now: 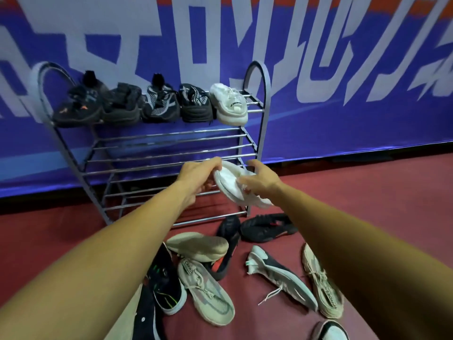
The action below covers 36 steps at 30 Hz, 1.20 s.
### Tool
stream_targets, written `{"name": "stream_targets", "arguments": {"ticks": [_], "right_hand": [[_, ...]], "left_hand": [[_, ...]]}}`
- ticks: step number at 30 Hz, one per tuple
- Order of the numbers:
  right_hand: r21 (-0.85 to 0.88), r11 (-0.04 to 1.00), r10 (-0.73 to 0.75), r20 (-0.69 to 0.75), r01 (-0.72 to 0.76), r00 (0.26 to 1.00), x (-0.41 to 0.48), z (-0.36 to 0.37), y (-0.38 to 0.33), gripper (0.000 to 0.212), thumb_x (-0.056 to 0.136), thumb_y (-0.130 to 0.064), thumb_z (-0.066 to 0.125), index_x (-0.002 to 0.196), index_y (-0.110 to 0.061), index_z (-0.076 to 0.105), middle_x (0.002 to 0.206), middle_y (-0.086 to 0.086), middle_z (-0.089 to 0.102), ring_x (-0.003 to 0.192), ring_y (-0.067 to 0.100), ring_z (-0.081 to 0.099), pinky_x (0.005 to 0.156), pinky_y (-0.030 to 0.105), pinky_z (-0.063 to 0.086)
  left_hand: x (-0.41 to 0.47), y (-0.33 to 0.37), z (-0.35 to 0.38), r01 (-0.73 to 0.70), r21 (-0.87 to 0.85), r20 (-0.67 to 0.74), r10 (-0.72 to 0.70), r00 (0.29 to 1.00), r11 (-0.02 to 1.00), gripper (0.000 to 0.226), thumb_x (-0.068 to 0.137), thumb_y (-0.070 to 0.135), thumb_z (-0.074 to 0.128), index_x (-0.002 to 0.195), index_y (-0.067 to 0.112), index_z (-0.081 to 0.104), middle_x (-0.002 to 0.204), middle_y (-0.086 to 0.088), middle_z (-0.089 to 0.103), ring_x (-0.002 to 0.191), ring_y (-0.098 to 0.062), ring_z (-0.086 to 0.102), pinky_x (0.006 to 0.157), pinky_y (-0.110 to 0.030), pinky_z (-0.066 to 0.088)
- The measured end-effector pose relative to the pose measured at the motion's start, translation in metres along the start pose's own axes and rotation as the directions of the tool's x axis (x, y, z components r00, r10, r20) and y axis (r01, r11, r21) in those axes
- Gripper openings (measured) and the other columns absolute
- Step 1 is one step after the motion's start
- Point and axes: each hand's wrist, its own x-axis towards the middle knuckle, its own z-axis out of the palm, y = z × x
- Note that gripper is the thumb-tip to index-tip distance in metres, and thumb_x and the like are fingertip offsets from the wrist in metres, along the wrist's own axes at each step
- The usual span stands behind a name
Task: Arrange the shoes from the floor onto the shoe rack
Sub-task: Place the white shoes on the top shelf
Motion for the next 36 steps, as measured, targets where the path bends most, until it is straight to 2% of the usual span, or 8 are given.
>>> {"name": "stream_targets", "arguments": {"ticks": [4, 8, 12, 18, 24, 29, 33, 36], "right_hand": [[0.105, 0.994, -0.055, 0.148, 0.04, 0.987, -0.019, -0.013, -0.014, 0.045, 0.086, -0.037, 0.073, 0.124, -0.02, 0.055, 0.075, 0.006, 0.062, 0.056, 0.018, 0.05, 0.044, 0.023, 0.033], [0.08, 0.997, -0.017, -0.043, 0.021, 0.999, -0.025, -0.014, -0.026, 0.036, 0.076, -0.043, 0.074, 0.067, -0.012, 0.059, 0.061, 0.004, 0.061, 0.052, 0.017, 0.051, 0.05, 0.027, 0.04], [0.091, 0.994, -0.016, -0.397, 0.056, 0.918, -0.03, -0.027, -0.04, 0.031, 0.08, -0.036, 0.068, 0.068, -0.008, 0.063, 0.067, 0.009, 0.062, 0.067, 0.026, 0.058, 0.055, 0.031, 0.041], [0.239, 0.952, -0.003, -0.613, 0.189, 0.79, -0.031, -0.046, -0.06, 0.028, 0.086, -0.041, 0.061, 0.072, -0.019, 0.049, 0.075, 0.001, 0.059, 0.077, 0.027, 0.057, 0.065, 0.035, 0.04], [0.462, 0.844, -0.018, -0.484, 0.273, 0.875, -0.034, -0.045, -0.065, 0.036, 0.085, -0.051, 0.065, 0.085, -0.019, 0.049, 0.084, -0.001, 0.059, 0.077, 0.019, 0.053, 0.068, 0.035, 0.044], [0.639, 0.716, -0.112, -0.292, 0.281, 0.95, -0.036, -0.043, -0.074, 0.052, 0.084, -0.039, 0.073, 0.121, -0.016, 0.043, 0.112, 0.006, 0.066, 0.078, 0.013, 0.059, 0.065, 0.027, 0.048], [0.706, 0.645, -0.127, -0.278, 0.292, 0.952, -0.029, -0.047, -0.076, 0.05, 0.085, -0.019, 0.073, 0.13, -0.015, 0.05, 0.113, 0.009, 0.069, 0.071, 0.01, 0.059, 0.057, 0.021, 0.046], [0.736, 0.625, -0.071, -0.281, 0.262, 0.957, -0.018, -0.051, -0.069, 0.044, 0.081, -0.018, 0.076, 0.119, -0.004, 0.06, 0.094, 0.005, 0.066, 0.068, 0.009, 0.055, 0.052, 0.019, 0.042]], "left_hand": [[-0.01, 0.017, -0.012, -0.053, -0.09, -0.033, 0.051, 0.998, 0.994, 0.023, 0.06, 0.024, 0.071, 0.076, 0.008, 0.07, 0.068, -0.005, 0.063, 0.062, -0.019, 0.056, 0.063, -0.031, 0.047], [-0.017, 0.023, -0.021, -0.053, -0.191, -0.068, 0.041, 0.997, 0.98, 0.008, 0.072, 0.015, 0.069, 0.074, 0.008, 0.066, 0.057, 0.002, 0.06, 0.048, -0.011, 0.052, 0.05, -0.023, 0.043], [-0.021, 0.035, -0.022, -0.054, -0.34, -0.063, 0.035, 0.997, 0.939, 0.013, 0.073, 0.015, 0.067, 0.08, 0.005, 0.069, 0.059, 0.001, 0.062, 0.047, -0.011, 0.053, 0.045, -0.019, 0.043], [-0.032, 0.062, -0.006, -0.124, -0.525, -0.071, 0.102, 0.992, 0.842, 0.016, 0.079, 0.013, 0.065, 0.091, 0.003, 0.069, 0.064, -0.001, 0.064, 0.047, -0.008, 0.058, 0.047, -0.019, 0.047], [-0.032, 0.063, 0.005, -0.113, -0.675, -0.022, 0.134, 0.991, 0.729, 0.009, 0.086, 0.007, 0.063, 0.093, 0.003, 0.068, 0.07, -0.004, 0.071, 0.061, -0.012, 0.067, 0.059, -0.021, 0.055], [-0.03, 0.06, 0.02, -0.064, -0.733, 0.071, 0.169, 0.983, 0.677, 0.009, 0.091, 0.001, 0.061, 0.097, -0.002, 0.066, 0.086, -0.014, 0.072, 0.073, -0.017, 0.071, 0.065, -0.023, 0.059], [-0.03, 0.059, 0.032, -0.037, -0.722, 0.13, 0.187, 0.974, 0.691, 0.006, 0.091, -0.002, 0.061, 0.093, -0.001, 0.067, 0.09, -0.014, 0.073, 0.076, -0.016, 0.072, 0.073, -0.022, 0.059], [-0.023, 0.061, 0.038, -0.011, -0.666, 0.172, 0.167, 0.971, 0.746, 0.012, 0.09, 0.001, 0.066, 0.102, 0.001, 0.066, 0.09, -0.011, 0.07, 0.073, -0.012, 0.066, 0.065, -0.018, 0.054]]}}
